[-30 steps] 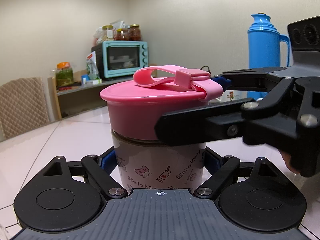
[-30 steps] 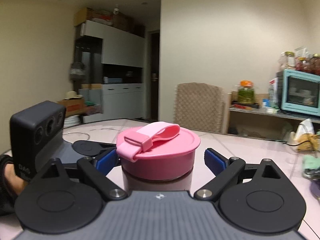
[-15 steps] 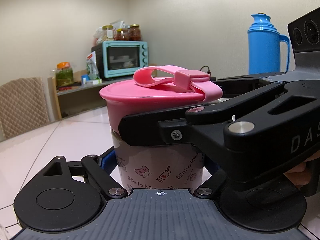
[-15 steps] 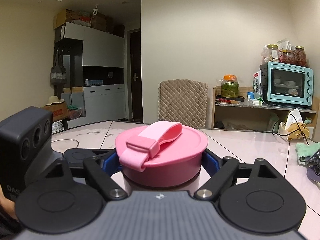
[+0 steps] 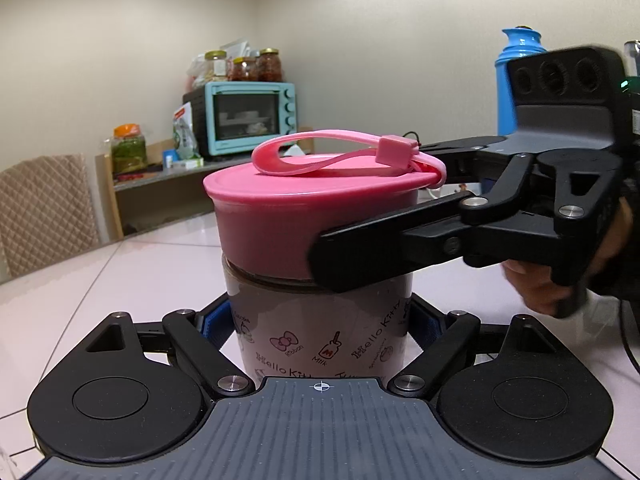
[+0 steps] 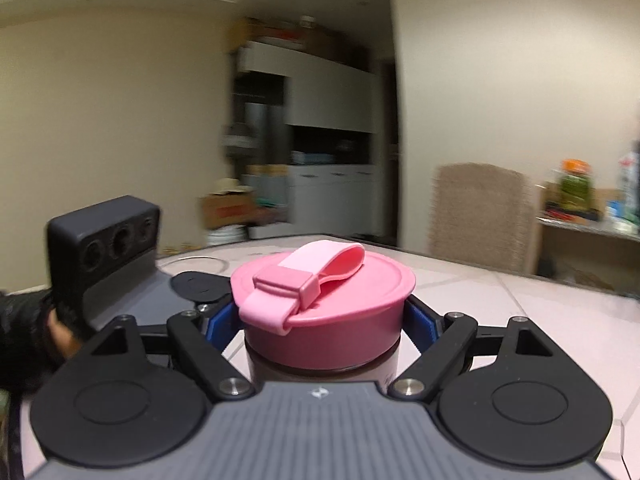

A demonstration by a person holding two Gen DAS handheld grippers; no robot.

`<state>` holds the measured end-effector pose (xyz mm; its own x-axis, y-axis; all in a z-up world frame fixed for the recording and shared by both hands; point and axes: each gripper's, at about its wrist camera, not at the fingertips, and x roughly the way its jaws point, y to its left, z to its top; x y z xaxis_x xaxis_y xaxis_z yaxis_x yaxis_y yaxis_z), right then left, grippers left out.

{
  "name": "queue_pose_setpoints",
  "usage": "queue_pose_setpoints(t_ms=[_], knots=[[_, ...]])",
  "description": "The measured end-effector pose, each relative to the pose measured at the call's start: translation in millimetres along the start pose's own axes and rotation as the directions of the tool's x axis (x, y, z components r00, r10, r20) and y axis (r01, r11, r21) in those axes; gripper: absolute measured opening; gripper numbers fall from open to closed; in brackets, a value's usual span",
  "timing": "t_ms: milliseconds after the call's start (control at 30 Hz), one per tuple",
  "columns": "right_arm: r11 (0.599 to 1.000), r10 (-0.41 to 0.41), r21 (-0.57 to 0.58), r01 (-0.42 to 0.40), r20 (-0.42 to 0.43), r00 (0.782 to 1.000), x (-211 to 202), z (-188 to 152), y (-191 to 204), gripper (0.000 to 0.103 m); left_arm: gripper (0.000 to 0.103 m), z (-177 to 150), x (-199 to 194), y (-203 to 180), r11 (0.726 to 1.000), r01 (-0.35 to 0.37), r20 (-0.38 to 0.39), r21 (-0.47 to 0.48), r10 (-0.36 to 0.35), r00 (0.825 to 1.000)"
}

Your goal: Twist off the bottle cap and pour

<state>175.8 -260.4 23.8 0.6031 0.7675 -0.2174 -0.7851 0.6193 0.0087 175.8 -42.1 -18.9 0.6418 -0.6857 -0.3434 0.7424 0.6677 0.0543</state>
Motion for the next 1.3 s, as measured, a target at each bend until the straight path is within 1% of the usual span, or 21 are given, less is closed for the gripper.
queue_pose_setpoints(t_ms=[67,167,267,333,467,567,633,700,767,967,1100,1167,1233,1300], knots=[[1.0,0.026,0.002,-0.026,0.001,1.0,-0.1,1.4,-4.1,0.085,0.09,0.0,-0.6,-0.4,1.0,0.0,0.0,-0.001,0.0,1.0],[1.0,0.011,0.007,-0.011,-0.007,1.0,-0.5,5.4,-1.8,0.086,0.09,0.1,0.0,-0.3,1.0,0.0,0.0,0.0,0.0,1.0],[0.997,-0.073,0.008,0.073,-0.019,0.997,-3.1,9.3,12.8,0.095,0.09,0.1,-0.1,-0.6,1.0,0.0,0.0,0.0,0.0,1.0],[0.99,-0.139,0.02,0.14,-0.024,0.99,-4.8,12.6,22.8,0.095,0.09,0.0,-0.2,-0.9,1.0,0.0,0.0,0.0,0.0,1.0],[0.964,-0.261,0.054,0.262,-0.023,0.965,-8.2,16.0,41.3,0.095,0.09,-0.1,0.0,-1.0,1.0,-0.001,0.0,0.0,0.001,1.0],[0.948,-0.312,0.064,0.312,-0.011,0.95,-8.4,14.1,52.3,0.095,0.09,-0.1,0.0,-1.0,1.0,-0.001,0.0,0.0,0.001,1.0],[0.929,-0.364,0.063,0.363,-0.006,0.931,-5.1,14.2,63.4,0.095,0.09,-0.1,0.0,-1.2,1.0,0.0,0.0,0.0,0.0,1.0],[0.92,-0.386,0.066,0.386,-0.008,0.922,-2.6,14.2,65.0,0.095,0.09,-0.3,0.1,-1.1,1.0,0.0,0.0,0.0,0.0,1.0],[0.9,-0.429,0.074,0.429,-0.009,0.903,4.5,16.1,69.9,0.095,0.09,-0.3,0.1,-0.9,1.0,0.0,0.001,0.0,0.0,1.0],[0.876,-0.475,0.08,0.475,-0.027,0.88,15.6,12.3,73.0,0.092,0.09,-0.6,0.4,-1.1,1.0,-0.001,0.001,0.0,0.001,1.0],[0.863,-0.495,0.096,0.496,-0.034,0.868,22.1,10.5,75.4,0.088,0.09,-0.6,0.2,-1.6,1.0,-0.001,0.001,0.0,0.001,1.0],[0.86,-0.499,0.103,0.499,-0.032,0.866,24.0,9.3,77.0,0.086,0.09,-0.6,0.4,-1.0,1.0,0.0,0.001,-0.001,0.0,1.0],[0.859,-0.501,0.101,0.501,-0.028,0.865,24.1,8.2,78.1,0.085,0.09,-0.6,-0.1,-0.9,1.0,0.0,0.001,-0.001,0.0,1.0],[0.871,-0.481,0.096,0.482,-0.027,0.876,22.7,7.6,75.7,0.085,0.09,-0.6,-0.6,-1.0,1.0,0.0,0.001,-0.001,0.0,1.0]])
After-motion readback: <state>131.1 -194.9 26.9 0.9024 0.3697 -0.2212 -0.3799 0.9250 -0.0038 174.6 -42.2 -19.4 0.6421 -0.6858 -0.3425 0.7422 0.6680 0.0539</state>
